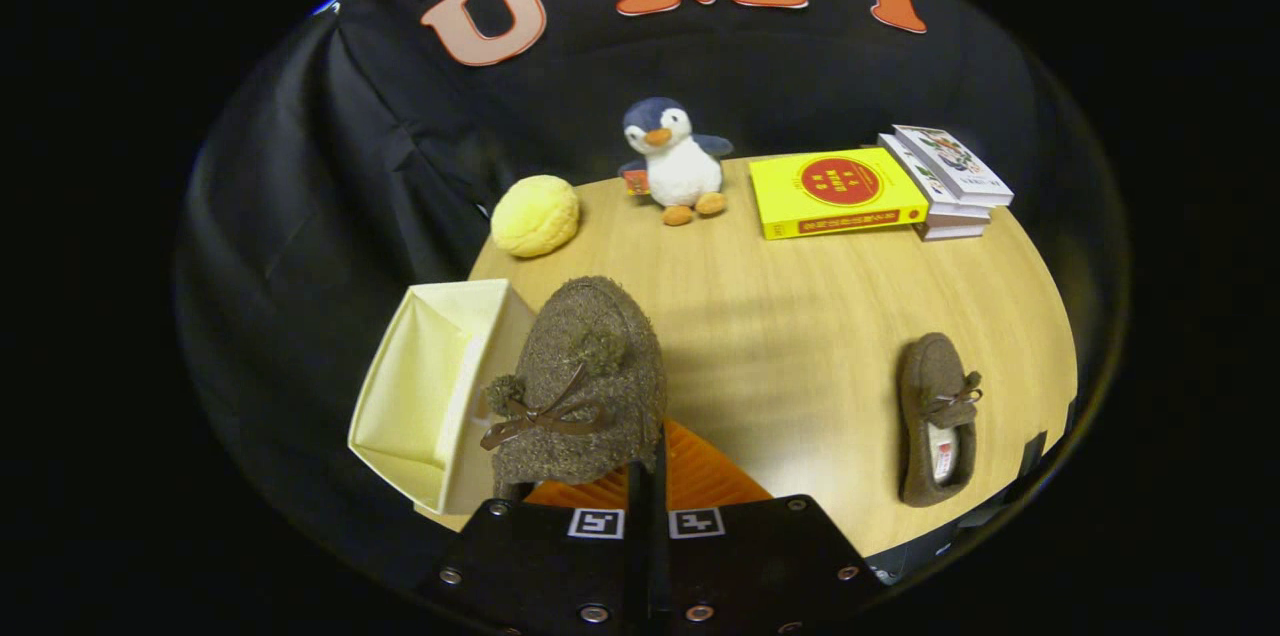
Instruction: Open the storage box then place both shoes into the box .Put the left shoe in first, then the right shoe, with the right side of both shoes facing outward in a uniform manner.
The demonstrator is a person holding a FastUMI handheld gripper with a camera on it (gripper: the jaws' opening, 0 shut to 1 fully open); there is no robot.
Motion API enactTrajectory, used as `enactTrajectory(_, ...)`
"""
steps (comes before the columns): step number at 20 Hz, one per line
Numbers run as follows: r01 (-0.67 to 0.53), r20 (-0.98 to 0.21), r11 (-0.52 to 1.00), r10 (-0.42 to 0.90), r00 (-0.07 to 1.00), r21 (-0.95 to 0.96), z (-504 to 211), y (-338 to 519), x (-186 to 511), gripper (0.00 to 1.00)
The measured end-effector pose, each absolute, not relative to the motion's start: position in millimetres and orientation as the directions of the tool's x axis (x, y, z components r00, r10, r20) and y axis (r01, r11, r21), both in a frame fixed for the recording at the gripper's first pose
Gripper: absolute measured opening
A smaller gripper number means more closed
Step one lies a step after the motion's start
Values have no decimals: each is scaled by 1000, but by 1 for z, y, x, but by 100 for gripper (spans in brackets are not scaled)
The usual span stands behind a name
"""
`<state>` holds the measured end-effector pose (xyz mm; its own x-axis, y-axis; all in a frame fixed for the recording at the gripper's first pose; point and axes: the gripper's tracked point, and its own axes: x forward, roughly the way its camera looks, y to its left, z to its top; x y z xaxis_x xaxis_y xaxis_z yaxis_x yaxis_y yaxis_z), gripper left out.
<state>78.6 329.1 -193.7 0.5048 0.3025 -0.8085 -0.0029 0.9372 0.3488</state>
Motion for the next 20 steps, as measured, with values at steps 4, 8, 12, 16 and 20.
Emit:
enactTrajectory(4,-71,-785,923,361,503,379,-161,403,94,2)
enactTrajectory(8,-88,-786,913,388,480,397,-151,471,108,2)
enactTrajectory(12,-54,-817,913,386,428,404,-176,526,120,3)
enactTrajectory(16,23,-872,933,327,365,359,-215,550,122,3)
enactTrajectory(20,84,-915,946,276,295,312,-256,570,118,3)
